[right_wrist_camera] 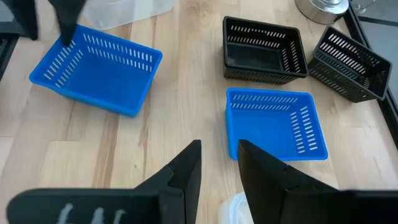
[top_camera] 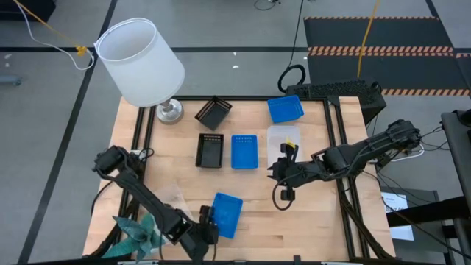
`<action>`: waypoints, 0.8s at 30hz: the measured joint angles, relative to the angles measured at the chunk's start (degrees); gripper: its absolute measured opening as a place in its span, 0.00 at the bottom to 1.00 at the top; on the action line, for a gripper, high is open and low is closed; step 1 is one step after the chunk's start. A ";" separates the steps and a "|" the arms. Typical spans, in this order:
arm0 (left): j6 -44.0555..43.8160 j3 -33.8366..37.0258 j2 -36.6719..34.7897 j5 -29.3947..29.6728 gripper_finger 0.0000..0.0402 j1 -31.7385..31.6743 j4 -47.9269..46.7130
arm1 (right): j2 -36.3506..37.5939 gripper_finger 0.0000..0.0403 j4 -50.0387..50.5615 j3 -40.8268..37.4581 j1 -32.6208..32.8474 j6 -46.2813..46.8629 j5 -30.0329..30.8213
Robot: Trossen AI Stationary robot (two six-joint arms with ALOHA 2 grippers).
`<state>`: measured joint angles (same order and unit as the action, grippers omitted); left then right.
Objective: Stack baskets by color
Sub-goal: Stack the bottom blue bin on top of the middle blue bin
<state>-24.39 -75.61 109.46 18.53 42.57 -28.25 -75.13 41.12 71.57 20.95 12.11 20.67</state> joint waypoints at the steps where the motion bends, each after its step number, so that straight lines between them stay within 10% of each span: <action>1: -0.12 0.01 0.24 -0.30 0.58 -0.17 -0.61 | 0.00 0.25 0.00 0.00 0.00 -0.01 0.02; 6: -0.07 0.01 0.18 -0.58 0.52 -0.89 -2.50 | 0.00 0.25 -0.36 0.00 0.11 0.01 -0.01; 17: 3.99 0.36 0.18 -5.40 0.05 -3.42 -3.06 | 0.00 0.25 -6.28 0.00 0.16 0.20 -2.91; 24: 5.38 -0.55 0.10 -5.56 0.04 -4.47 -4.16 | 0.00 0.25 -8.31 0.00 0.34 0.21 -2.99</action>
<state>-19.01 -76.16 109.57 12.98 38.10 -32.41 -75.13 32.82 71.57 21.29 12.32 17.68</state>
